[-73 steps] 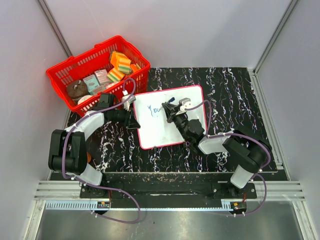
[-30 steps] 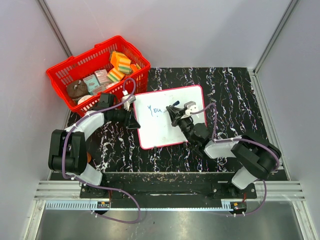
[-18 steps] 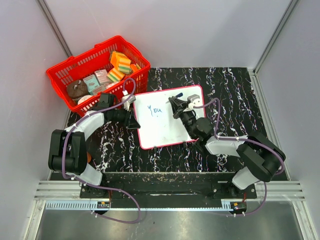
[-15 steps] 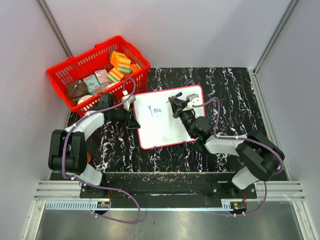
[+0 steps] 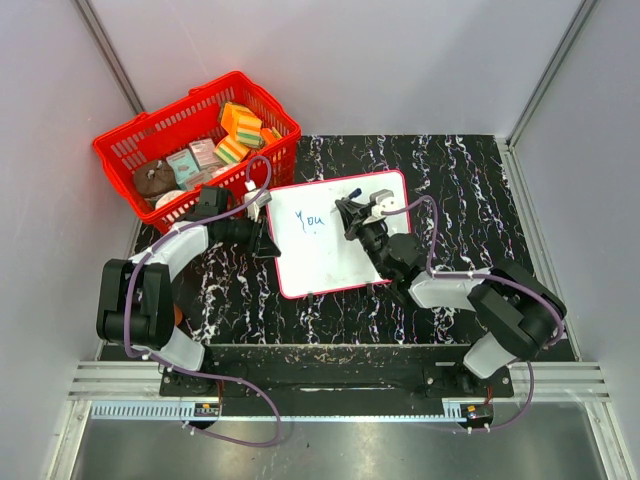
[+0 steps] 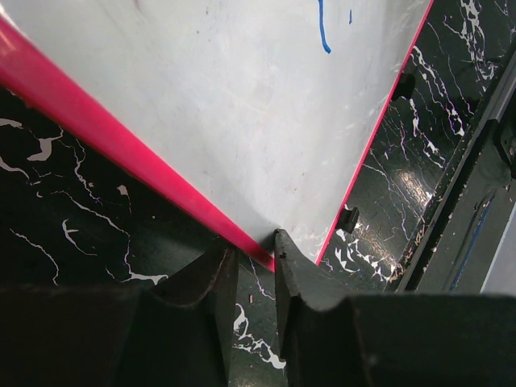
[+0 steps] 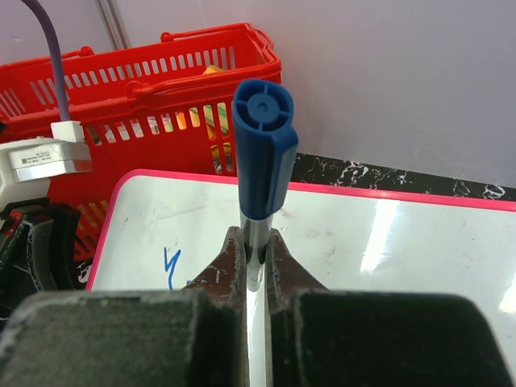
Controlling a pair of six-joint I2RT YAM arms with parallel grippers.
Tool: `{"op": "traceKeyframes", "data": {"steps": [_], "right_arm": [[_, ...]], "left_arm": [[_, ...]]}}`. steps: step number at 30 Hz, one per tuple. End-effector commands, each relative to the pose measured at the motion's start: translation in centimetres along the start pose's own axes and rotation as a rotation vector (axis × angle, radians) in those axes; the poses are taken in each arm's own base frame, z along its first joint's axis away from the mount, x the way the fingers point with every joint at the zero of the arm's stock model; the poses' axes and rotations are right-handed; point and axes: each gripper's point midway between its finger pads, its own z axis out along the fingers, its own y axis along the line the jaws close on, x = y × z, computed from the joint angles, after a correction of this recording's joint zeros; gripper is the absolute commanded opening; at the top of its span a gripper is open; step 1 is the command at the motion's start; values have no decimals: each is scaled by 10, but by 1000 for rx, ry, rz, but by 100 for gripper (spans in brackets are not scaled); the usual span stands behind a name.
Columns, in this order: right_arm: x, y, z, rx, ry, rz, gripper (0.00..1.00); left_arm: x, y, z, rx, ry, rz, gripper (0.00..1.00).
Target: Write a sentence on the whiteboard
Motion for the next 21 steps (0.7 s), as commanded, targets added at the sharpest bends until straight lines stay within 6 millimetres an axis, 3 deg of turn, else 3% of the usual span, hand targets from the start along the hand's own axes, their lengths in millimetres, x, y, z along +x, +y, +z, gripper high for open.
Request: {"op": "traceKeyframes", "data": {"steps": [1,8,21], "right_arm": [[-3,-3,2,15,-24,16,0],[12,-9,5,45,8,8,0],[22,-10,-6,36,34,14,0]], "left_arm": [[-18,-4,-3,-3,-48,116,0],[-19,-5,-4,-4,-51,118,0],[-19,-5,-4,-4,-51,118,0]]}}
